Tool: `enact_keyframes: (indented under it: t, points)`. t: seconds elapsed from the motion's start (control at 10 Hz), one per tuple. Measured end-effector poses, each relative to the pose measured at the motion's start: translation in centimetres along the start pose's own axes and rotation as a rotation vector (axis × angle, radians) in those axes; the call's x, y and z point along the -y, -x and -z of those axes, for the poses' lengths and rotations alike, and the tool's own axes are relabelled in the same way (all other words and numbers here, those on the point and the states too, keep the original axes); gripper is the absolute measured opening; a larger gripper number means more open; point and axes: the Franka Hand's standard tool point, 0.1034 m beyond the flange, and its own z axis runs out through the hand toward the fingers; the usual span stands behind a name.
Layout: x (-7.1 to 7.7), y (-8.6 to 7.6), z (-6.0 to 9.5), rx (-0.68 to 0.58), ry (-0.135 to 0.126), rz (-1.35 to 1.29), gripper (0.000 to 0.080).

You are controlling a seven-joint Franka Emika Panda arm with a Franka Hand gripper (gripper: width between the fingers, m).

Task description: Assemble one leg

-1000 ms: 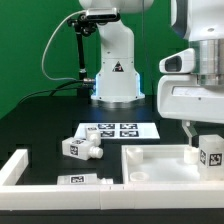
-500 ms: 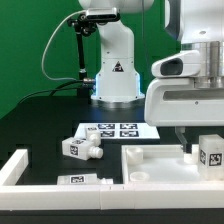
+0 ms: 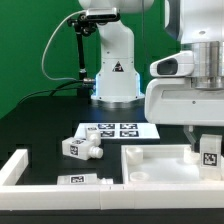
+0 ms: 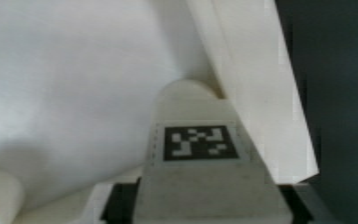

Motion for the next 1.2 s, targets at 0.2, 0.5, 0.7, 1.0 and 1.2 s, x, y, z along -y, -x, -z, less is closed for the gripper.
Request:
enact_keyframes:
  t: [0.2, 0.5, 0.7, 1.0, 1.2]
  points:
    - [0.02, 0.14, 0.02, -0.004, 0.016, -0.353, 0.0284]
    - [0.29, -0.03, -0.04, 0.021, 0.038, -0.865, 0.0284]
    - [0.19, -0.09, -0.06, 0.03, 0.025, -1.151, 0.0284]
    - [0.16, -0.09, -0.06, 0.028, 0.028, -1.279, 0.0284]
    - [0.14, -0.11, -0.05, 0.028, 0.028, -1.388, 0.0284]
